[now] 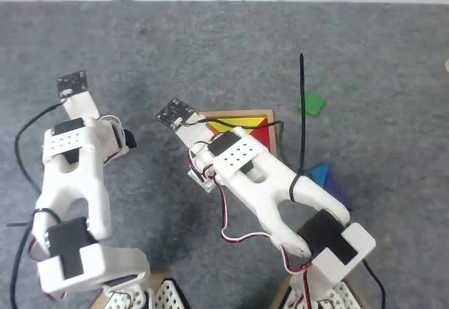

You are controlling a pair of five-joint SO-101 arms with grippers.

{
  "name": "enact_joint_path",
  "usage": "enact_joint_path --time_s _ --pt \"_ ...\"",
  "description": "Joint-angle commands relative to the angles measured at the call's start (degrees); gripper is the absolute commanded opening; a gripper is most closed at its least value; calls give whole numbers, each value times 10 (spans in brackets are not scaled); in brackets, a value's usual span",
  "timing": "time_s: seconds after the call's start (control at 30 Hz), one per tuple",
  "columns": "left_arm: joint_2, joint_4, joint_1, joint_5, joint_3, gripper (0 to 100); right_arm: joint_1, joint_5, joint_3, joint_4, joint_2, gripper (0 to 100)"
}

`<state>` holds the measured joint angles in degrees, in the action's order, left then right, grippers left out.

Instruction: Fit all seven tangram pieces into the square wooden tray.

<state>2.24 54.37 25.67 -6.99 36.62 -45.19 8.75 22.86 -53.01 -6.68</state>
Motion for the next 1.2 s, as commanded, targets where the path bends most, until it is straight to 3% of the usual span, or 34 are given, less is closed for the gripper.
enact_joint_path --time_s 0.0,0.43,1.17 --pt "11 8 0 -6 -25 253 16 -5 -34 8 12 90" --pt "11 9 0 -6 -24 253 108 22 -33 -6 45 90" --pt "11 10 0 -6 -23 253 95 26 -36 0 11 90"
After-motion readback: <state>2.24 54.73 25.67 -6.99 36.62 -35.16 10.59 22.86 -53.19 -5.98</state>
